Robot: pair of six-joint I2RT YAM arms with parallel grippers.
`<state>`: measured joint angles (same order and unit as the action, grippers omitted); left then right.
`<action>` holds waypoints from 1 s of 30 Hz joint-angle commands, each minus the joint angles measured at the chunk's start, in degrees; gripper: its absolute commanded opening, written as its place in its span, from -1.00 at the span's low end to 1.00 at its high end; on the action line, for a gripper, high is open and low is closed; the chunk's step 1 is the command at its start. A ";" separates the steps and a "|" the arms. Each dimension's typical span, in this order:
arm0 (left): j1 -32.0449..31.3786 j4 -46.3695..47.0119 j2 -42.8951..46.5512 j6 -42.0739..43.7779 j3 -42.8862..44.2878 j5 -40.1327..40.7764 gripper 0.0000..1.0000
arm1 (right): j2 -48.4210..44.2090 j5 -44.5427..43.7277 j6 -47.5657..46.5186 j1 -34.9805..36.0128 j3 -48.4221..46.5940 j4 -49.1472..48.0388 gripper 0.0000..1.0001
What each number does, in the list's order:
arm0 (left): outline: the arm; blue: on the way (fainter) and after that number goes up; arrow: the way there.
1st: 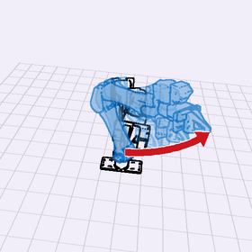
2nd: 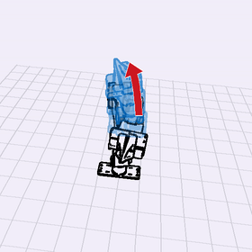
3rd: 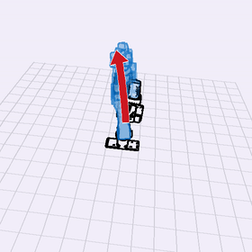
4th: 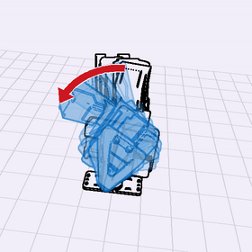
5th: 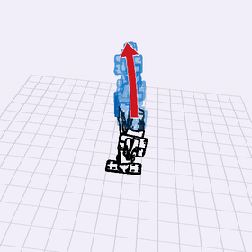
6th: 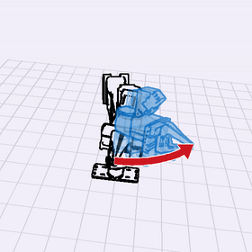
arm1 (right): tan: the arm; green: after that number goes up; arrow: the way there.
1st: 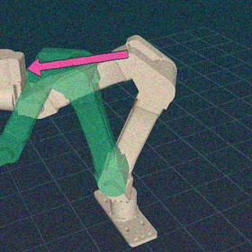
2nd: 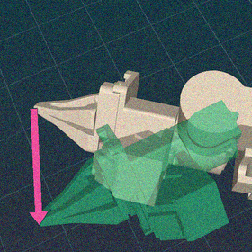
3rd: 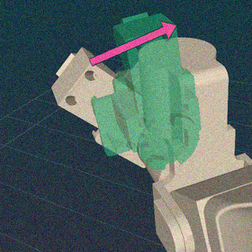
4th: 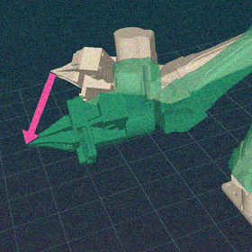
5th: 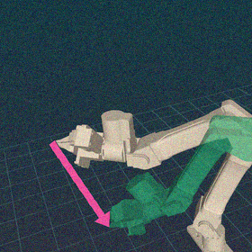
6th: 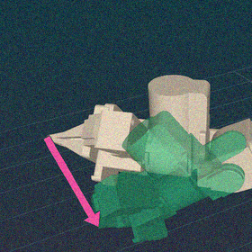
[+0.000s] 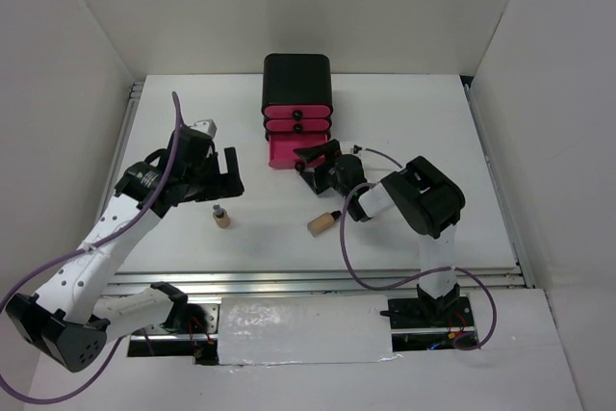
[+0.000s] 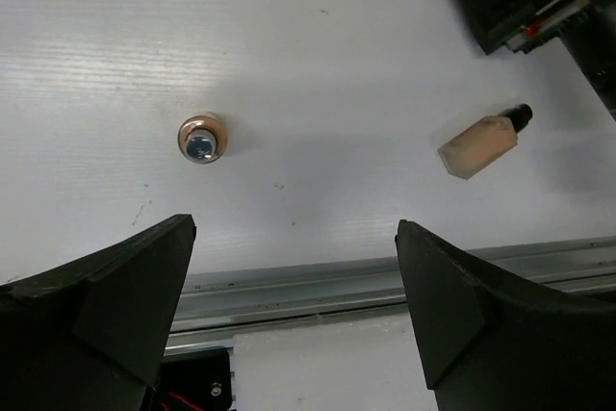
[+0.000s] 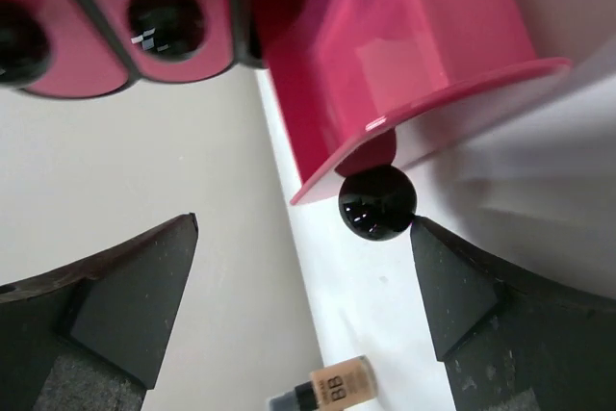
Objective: Organize the makeup
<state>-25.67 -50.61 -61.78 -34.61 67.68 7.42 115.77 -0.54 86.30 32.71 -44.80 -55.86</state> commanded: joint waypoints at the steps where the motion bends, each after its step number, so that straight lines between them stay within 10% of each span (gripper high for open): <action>1: 0.18 -4.40 -1.93 -3.09 5.26 5.93 0.99 | -5.80 0.18 -2.54 0.51 0.76 -1.10 0.99; 30: 0.71 -3.01 -12.75 -9.68 -4.40 10.68 0.93 | -39.56 6.69 -26.62 0.69 -0.73 44.95 1.00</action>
<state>-25.43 -56.99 -73.36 -42.76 64.03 17.78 78.65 6.31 63.75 32.97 -44.60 -13.91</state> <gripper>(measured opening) 0.973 0.998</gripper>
